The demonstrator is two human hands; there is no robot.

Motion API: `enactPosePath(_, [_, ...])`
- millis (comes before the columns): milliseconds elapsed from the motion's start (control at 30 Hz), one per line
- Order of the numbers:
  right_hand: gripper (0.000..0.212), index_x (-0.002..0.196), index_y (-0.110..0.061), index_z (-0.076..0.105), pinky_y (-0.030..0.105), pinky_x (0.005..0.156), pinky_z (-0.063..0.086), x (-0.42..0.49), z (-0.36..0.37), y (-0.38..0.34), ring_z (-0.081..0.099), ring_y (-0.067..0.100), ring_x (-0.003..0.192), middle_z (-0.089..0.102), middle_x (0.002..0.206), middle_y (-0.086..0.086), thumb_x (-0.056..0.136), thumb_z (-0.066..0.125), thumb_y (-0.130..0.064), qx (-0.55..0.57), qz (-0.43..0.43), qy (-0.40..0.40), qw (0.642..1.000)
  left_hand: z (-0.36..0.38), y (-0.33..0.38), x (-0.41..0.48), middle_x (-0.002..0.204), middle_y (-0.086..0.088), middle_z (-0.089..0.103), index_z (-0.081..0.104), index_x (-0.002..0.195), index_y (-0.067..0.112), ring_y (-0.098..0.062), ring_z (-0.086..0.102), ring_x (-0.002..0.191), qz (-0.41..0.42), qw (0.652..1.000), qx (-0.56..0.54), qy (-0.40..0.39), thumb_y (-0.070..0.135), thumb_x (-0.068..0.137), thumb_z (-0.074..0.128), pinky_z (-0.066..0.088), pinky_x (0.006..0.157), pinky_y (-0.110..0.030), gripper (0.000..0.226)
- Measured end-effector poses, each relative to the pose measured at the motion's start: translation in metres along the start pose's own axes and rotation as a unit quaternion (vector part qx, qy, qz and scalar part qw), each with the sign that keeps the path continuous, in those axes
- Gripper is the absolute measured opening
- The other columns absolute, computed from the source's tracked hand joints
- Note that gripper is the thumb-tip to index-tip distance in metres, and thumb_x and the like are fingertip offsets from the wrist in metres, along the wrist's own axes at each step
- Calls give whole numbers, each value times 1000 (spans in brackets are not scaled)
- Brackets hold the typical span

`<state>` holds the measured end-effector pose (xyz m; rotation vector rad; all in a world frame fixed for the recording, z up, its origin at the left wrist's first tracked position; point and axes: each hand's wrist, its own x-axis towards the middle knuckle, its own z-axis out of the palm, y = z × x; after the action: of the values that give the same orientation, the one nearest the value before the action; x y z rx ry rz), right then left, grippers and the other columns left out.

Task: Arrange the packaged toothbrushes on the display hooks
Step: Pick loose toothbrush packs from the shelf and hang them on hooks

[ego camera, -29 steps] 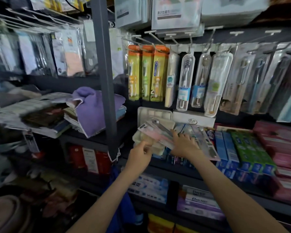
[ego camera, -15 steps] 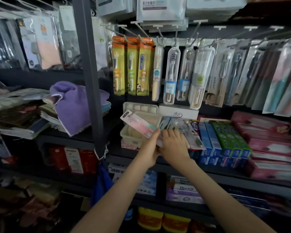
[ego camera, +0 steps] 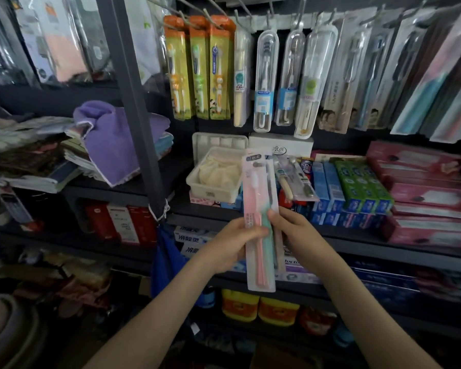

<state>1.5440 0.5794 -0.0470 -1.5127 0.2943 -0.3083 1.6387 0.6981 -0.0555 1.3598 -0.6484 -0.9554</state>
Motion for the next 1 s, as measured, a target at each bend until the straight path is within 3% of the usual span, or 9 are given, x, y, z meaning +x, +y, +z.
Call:
enactPosePath(133, [25,113,-10,65,34,81,56,-8,-21,3,68,23,96,72,104,9,97,47,-17,84,-5,54,995,15,2,7,111,-17,67,63,115,8,-31,63,105,-1,999,-10,33,2,89,55,47,97,-47,27])
enactPosePath(267, [19,105,-13,63,35,75,57,-22,-50,1,69,20,88,72,95,5,98,46,-16,53,-16,103,993,33,5,20,104,-12,70,66,107,11,-27,65,100,-3,997,2,83,9,88,60,47,97,-47,20])
enactPosePath(434, [18,111,-25,58,41,90,52,-39,-89,-1,64,19,103,67,110,2,98,46,-19,-26,-35,175,984,67,10,38,90,0,73,67,102,16,-15,68,90,25,998,19,49,9,88,62,51,87,-32,17])
enactPosePath(500, [21,117,-24,53,35,90,51,-45,-105,-3,62,15,104,65,113,-1,99,45,-19,-56,-43,193,979,80,12,44,95,-3,73,65,111,12,-18,68,92,24,999,23,41,10,87,64,52,88,-34,24])
enactPosePath(634, [24,121,-29,46,13,69,50,-58,-135,-15,63,3,94,63,110,-10,100,41,-17,-88,-64,210,972,100,22,57,104,-7,72,64,114,13,-23,67,100,33,999,35,19,22,81,70,48,96,-43,34])
enactPosePath(734, [30,131,-22,39,17,66,49,-63,-156,-23,62,13,90,61,106,-6,101,40,-20,-113,-68,251,959,110,32,66,97,-9,73,65,107,11,-21,69,94,54,998,40,12,12,89,61,47,96,-39,19])
enactPosePath(834, [47,141,-28,26,26,70,49,-65,-174,-33,59,20,100,53,127,-1,99,45,-26,-95,-73,284,951,116,45,73,91,-10,74,65,106,6,-22,70,90,83,995,43,26,7,90,57,49,95,-41,18])
enactPosePath(901, [46,139,-28,30,23,67,49,-65,-180,-41,62,15,94,57,122,0,97,48,-30,-100,-89,282,950,117,54,76,90,-12,74,64,108,4,-22,70,89,97,994,39,39,6,90,58,53,89,-38,19])
enactPosePath(1001, [41,131,-28,40,20,63,49,-62,-184,-55,64,11,85,63,107,-3,93,53,-37,-149,-105,271,945,114,70,77,77,-3,74,62,109,1,-12,70,73,115,991,30,65,4,89,58,56,63,-21,20])
